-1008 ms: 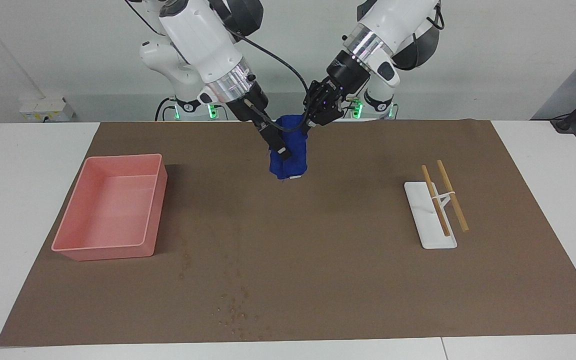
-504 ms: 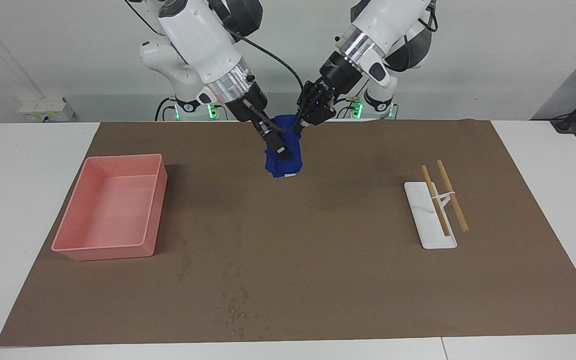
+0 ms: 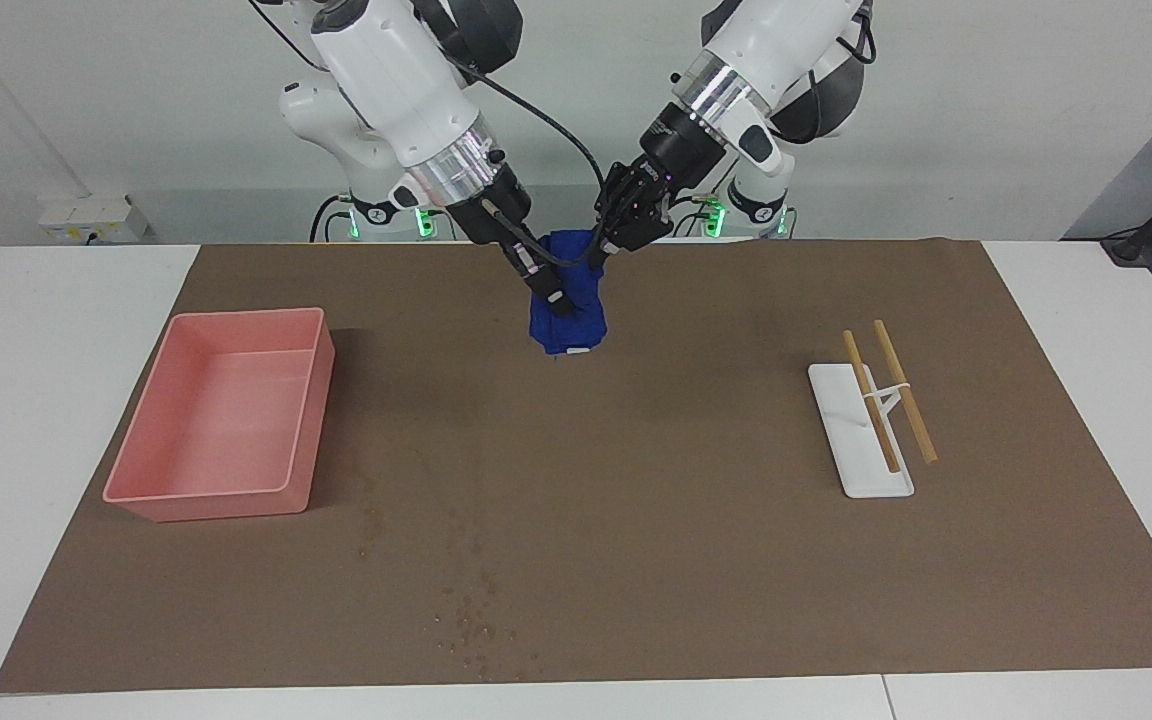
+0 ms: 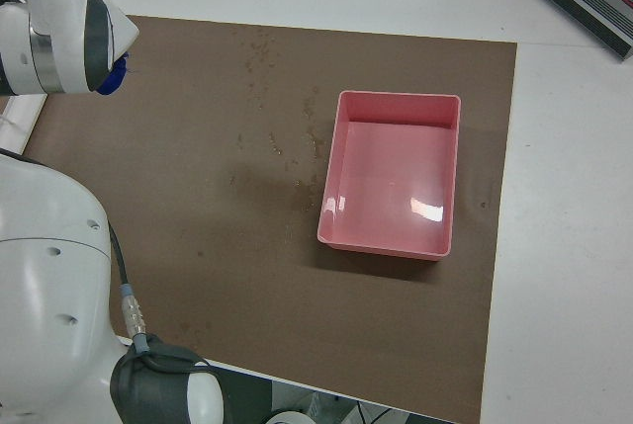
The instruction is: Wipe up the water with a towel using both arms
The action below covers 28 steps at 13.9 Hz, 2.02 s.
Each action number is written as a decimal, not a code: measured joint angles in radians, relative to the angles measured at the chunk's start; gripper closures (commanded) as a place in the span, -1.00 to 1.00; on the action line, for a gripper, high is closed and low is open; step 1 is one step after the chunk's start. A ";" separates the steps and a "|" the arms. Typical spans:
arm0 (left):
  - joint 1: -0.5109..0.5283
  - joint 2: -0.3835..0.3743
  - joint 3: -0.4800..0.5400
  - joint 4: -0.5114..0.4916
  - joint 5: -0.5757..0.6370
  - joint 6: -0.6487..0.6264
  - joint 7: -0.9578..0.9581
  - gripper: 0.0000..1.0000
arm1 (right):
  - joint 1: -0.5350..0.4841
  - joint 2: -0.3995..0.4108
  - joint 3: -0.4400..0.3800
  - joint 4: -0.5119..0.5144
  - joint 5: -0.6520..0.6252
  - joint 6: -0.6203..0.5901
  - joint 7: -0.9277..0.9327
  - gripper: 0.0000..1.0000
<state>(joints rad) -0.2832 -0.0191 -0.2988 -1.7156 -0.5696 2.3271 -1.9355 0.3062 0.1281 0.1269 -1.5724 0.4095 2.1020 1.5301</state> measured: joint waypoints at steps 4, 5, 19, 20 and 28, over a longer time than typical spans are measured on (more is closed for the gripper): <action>0.001 0.000 0.004 0.001 0.048 0.005 0.019 -1.00 | -0.005 0.000 -0.002 -0.001 -0.002 0.015 -0.040 1.00; 0.001 0.000 0.005 0.001 0.096 0.005 0.037 -1.00 | -0.009 0.000 -0.002 -0.002 -0.005 0.024 -0.069 1.00; 0.211 -0.016 0.035 -0.001 0.384 -0.329 1.011 -1.00 | -0.196 0.172 -0.009 -0.132 -0.339 0.307 -1.121 1.00; 0.241 -0.023 0.035 -0.001 0.393 -0.370 1.142 -1.00 | -0.204 0.200 -0.009 -0.133 -0.419 0.325 -1.154 1.00; 0.387 -0.034 0.040 0.107 0.592 -0.751 1.893 -1.00 | -0.312 0.282 -0.010 -0.275 -0.740 0.497 -1.266 1.00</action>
<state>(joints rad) 0.1035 -0.0529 -0.2588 -1.6082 0.0221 1.5760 -0.0429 -0.0063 0.4098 0.1171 -1.8472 -0.3303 2.5990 0.2639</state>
